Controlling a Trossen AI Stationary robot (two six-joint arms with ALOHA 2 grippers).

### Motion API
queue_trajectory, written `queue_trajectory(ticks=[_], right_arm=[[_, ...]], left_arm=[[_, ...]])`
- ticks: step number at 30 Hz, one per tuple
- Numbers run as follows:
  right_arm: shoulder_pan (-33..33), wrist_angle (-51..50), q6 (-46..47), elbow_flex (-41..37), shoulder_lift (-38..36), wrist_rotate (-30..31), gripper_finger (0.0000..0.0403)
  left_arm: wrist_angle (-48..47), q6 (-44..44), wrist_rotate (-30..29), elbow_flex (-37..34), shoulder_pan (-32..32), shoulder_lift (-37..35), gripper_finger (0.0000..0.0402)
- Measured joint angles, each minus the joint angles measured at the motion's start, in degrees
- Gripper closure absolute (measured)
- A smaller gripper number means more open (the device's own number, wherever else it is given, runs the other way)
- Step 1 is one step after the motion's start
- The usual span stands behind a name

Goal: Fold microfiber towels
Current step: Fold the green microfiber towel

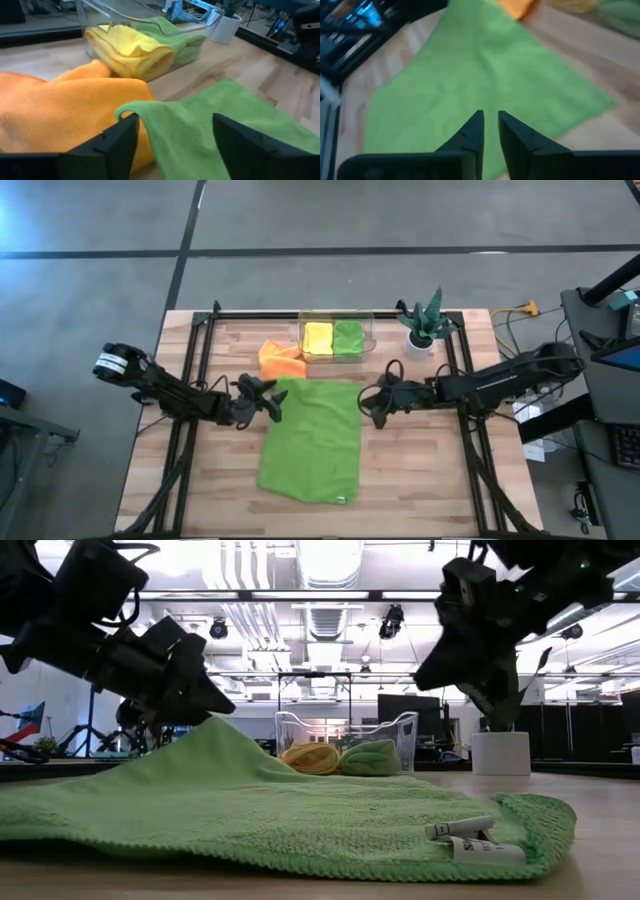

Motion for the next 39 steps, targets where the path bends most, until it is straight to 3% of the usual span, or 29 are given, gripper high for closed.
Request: queue_trajectory(ticks=[6,12,19,25,39], right_arm=[[1.57,9.96,-4.47,0.04,11.22,-6.06,0.0313],[4.85,10.99,-10.42,5.48,23.94,-8.17,0.0289],[7.31,-4.35,-15.16,18.73,34.86,-8.14,0.0294],[9.00,-13.61,-17.98,22.83,35.33,-7.43,0.0308],[12.68,-24.85,-14.07,16.38,25.86,-8.16,0.0323]], left_arm=[[-0.07,4.59,0.04,-0.02,0.34,-1.01,0.0118],[-0.22,10.92,0.05,-0.02,0.40,-2.76,0.0111],[-0.32,14.67,0.06,-0.05,0.62,-4.25,0.0110],[-0.34,14.67,0.04,0.17,0.61,-7.77,0.0110],[-0.15,14.11,-1.19,0.22,0.60,-12.13,0.0111]])
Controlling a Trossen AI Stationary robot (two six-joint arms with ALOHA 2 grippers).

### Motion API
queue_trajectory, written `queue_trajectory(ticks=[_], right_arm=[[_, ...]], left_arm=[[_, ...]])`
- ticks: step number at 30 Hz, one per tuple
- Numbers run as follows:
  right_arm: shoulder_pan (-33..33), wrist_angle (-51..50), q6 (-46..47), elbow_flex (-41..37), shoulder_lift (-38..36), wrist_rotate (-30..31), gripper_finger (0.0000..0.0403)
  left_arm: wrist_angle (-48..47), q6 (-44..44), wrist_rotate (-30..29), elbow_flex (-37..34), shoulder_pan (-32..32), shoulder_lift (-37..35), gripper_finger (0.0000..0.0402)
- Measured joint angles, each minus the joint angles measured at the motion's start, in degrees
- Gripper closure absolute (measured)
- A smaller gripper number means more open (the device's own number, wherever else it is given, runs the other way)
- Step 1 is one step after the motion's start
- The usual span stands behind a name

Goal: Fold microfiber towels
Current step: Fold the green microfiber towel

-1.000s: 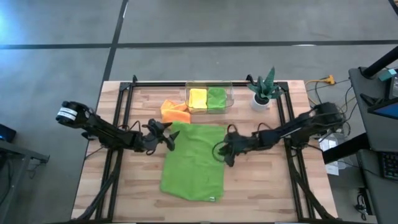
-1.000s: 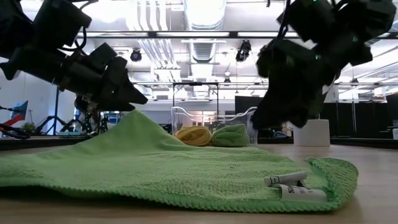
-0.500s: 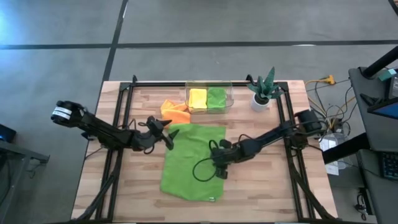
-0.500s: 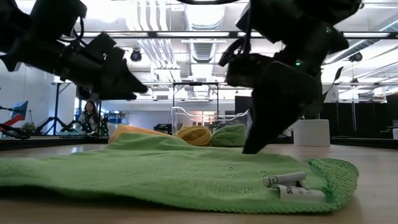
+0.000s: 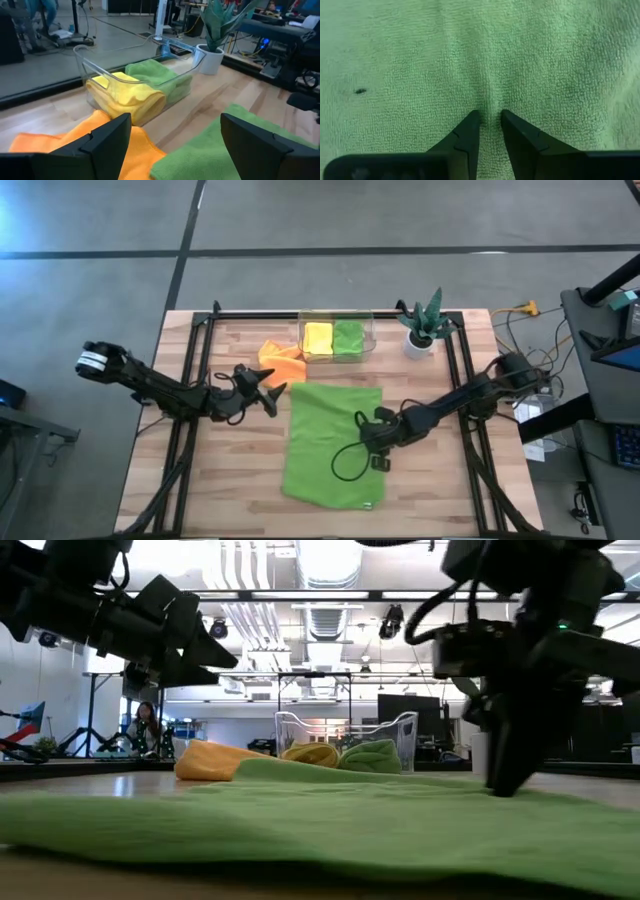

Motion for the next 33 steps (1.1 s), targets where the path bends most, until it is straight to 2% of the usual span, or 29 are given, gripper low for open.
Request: queue_trajectory(ticks=[3,6,10,14,19,23,28,33], right_arm=[[0.29,-2.69,0.98,-1.80,-3.70,0.61,0.0321],[0.29,-1.86,1.51,-2.96,-8.09,2.13,0.0321],[-1.21,6.20,-0.82,-3.78,-12.22,6.49,0.0321],[-8.26,14.26,-1.04,-3.77,-12.87,8.37,0.0321],[-19.01,21.68,-8.36,-3.67,-9.49,0.03,0.0316],[-26.16,20.87,-14.27,-1.15,-4.59,-8.20,0.0286],[-30.09,14.29,-21.30,5.58,1.88,-9.52,0.0244],[-30.14,5.70,-29.34,14.19,8.19,-9.52,0.0232]], left_arm=[[0.08,-4.08,0.58,0.02,-0.02,-0.78,0.0111],[0.11,-8.63,4.20,0.02,0.00,-1.56,0.0111],[0.07,-16.45,10.58,0.04,-0.02,-1.67,0.0111],[-0.11,-22.98,15.85,-0.02,-0.02,-0.70,0.0111],[-0.08,-26.18,19.43,-0.11,-0.04,0.47,0.0111],[-0.09,-26.60,21.45,-0.11,-0.09,0.69,0.0111],[0.06,-26.88,25.32,0.04,-0.13,0.69,0.0111],[-0.05,-30.93,28.03,-0.13,-0.13,0.69,0.0111]])
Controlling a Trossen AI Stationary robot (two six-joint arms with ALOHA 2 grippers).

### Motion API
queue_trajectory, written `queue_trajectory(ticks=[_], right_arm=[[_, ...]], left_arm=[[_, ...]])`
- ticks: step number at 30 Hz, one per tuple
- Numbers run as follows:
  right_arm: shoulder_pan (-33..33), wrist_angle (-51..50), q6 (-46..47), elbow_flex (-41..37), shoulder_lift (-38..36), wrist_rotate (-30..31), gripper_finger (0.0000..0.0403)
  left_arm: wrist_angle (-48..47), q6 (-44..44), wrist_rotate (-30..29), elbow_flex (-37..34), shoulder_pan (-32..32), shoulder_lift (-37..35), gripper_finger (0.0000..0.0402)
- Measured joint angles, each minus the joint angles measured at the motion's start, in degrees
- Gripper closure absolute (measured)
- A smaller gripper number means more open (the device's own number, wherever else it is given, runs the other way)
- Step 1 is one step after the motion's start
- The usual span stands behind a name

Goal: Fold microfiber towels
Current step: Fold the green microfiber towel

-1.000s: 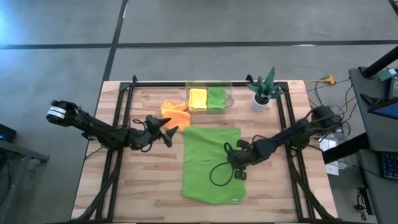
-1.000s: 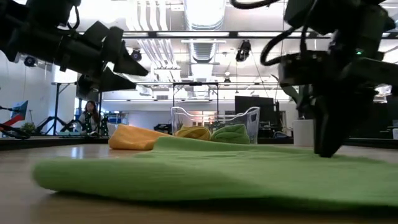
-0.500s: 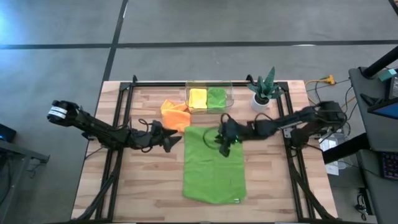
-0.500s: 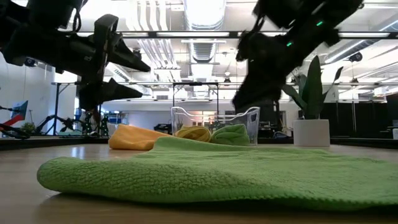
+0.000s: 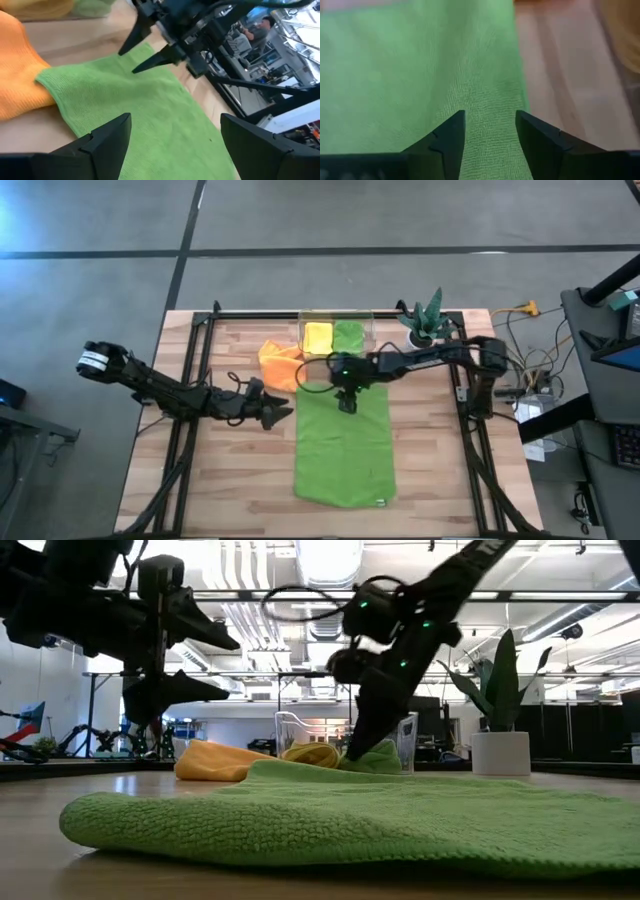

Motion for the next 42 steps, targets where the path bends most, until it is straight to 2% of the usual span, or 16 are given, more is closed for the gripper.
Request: queue_trajectory(ticks=[7,16,19,23,30,42], right_arm=[[-1.24,-11.29,-4.41,8.33,6.84,3.91,0.0239],[-1.69,-12.15,-5.38,9.93,8.87,3.79,0.0243],[-1.84,-12.43,-4.76,9.53,9.04,2.05,0.0249],[-1.83,-12.80,-4.50,9.30,9.02,1.60,0.0280],[-1.83,-14.20,-2.77,10.43,9.07,1.80,0.0384],[-1.11,-24.23,-0.66,18.12,8.89,4.57,0.0394]], left_arm=[[0.10,-0.14,0.80,0.00,-0.02,0.00,0.0111],[0.09,-0.17,1.97,0.00,-0.04,0.00,0.0111],[0.13,-0.17,2.16,0.00,-0.07,0.00,0.0111],[0.11,-0.15,2.16,-0.02,-0.07,0.00,0.0111],[0.12,-0.15,2.16,-0.04,-0.02,0.00,0.0111],[0.45,-0.17,2.21,-0.04,-0.02,0.00,0.0111]])
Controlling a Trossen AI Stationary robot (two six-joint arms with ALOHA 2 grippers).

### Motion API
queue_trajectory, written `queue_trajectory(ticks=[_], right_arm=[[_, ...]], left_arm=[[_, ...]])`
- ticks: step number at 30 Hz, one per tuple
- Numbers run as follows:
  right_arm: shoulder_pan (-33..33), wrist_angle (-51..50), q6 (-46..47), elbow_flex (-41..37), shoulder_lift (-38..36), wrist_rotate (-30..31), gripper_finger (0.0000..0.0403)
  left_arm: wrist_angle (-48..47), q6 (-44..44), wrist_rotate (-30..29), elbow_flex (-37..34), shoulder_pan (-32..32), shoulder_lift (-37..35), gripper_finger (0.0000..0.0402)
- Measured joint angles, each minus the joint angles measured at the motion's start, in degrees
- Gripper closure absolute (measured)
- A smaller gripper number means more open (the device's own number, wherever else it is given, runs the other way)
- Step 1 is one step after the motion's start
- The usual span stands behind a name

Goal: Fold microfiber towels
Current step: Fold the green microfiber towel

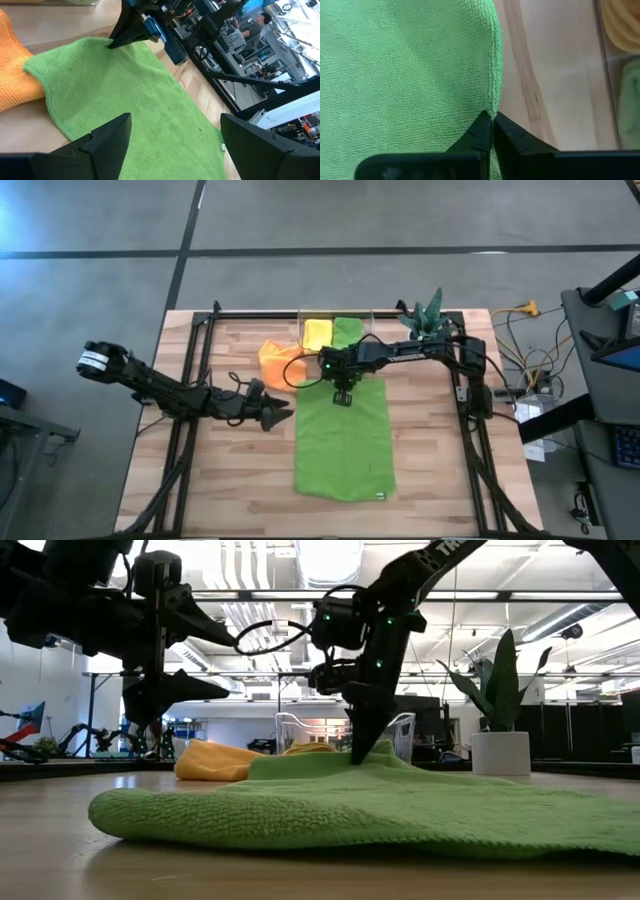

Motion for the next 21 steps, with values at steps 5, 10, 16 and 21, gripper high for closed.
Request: queue_trajectory(ticks=[5,10,16,21], right_arm=[[3.19,-2.22,3.60,1.12,-0.78,0.32,0.0394],[8.48,-2.12,7.72,-0.04,-3.75,6.23,0.0394],[15.61,-2.02,15.77,-0.65,-7.27,9.43,0.0394],[21.84,-2.26,22.99,-0.68,-8.97,11.24,0.0394]], left_arm=[[-0.02,0.02,0.06,0.00,0.00,0.00,0.0111],[-0.06,0.03,0.35,0.00,0.00,-0.02,0.0111],[-0.11,0.09,0.32,-0.08,0.00,-0.07,0.0111],[-0.21,0.57,0.28,-0.26,0.00,-0.09,0.0111]])
